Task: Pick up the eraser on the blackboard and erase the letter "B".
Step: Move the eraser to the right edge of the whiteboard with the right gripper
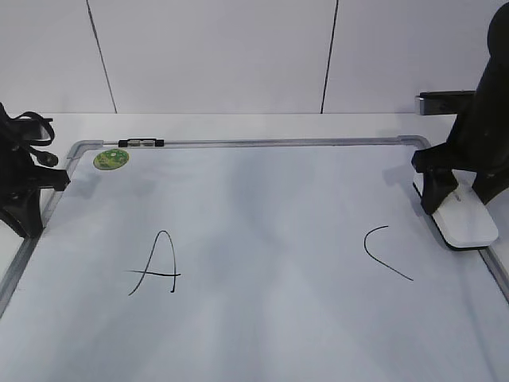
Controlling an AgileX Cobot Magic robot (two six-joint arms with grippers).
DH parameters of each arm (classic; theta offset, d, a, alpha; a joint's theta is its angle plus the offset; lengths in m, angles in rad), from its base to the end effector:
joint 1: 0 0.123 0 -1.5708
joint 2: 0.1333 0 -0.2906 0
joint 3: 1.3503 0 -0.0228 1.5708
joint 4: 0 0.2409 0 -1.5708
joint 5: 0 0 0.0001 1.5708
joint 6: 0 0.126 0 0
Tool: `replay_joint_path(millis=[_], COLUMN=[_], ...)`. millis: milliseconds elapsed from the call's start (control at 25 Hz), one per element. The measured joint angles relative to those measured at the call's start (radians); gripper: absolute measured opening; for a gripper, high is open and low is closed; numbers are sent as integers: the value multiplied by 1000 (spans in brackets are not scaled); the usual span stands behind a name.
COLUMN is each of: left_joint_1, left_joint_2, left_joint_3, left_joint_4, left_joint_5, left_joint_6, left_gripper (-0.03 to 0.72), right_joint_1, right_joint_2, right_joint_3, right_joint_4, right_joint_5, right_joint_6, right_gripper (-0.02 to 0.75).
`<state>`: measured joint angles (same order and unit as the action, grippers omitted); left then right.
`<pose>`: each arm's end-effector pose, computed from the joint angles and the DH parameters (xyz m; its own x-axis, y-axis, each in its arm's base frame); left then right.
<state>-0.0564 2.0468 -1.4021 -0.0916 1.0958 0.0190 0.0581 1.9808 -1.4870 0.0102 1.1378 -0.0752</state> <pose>0.3714 -0.0312 0.1280 -0.9960 0.0333 0.0826 0.0267 0.9965 -0.0792 0.3830 0.0234 0.1715 -0.9913 -0.1286 -0.0270 -0.1289 0.9916 0.0074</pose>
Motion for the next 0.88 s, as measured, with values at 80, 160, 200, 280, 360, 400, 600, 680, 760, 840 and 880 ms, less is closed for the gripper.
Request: replay_joint_path(millis=[80,160,200,280,360,400,600,680,760,840,880], left_joint_1=[0,0,0,0,0,0,0,0,0,0,0], left_joint_2=[0,0,0,0,0,0,0,0,0,0,0], left_joint_3=[0,0,0,0,0,0,0,0,0,0,0], left_joint_4=[0,0,0,0,0,0,0,0,0,0,0], left_joint_5=[1,1,1,1,1,1,1,1,1,1,1], left_joint_6=[0,0,0,0,0,0,0,0,0,0,0], left_gripper=[19,19,19,19,19,19,19,19,19,19,19], right_joint_1=[0,0,0,0,0,0,0,0,0,0,0], right_joint_2=[0,0,0,6,13,15,15,15,15,15,15], right_joint_3=[0,0,0,0,0,0,0,0,0,0,0], right_joint_4=[0,0,0,4,8,11,15,15,15,15,15], right_joint_5=[0,0,0,0,0,0,0,0,0,0,0], right_joint_6=[0,2,2,2,2,2,2,2,2,2,2], right_gripper=[533,533,533,534,539,544,556,557,559,560,560])
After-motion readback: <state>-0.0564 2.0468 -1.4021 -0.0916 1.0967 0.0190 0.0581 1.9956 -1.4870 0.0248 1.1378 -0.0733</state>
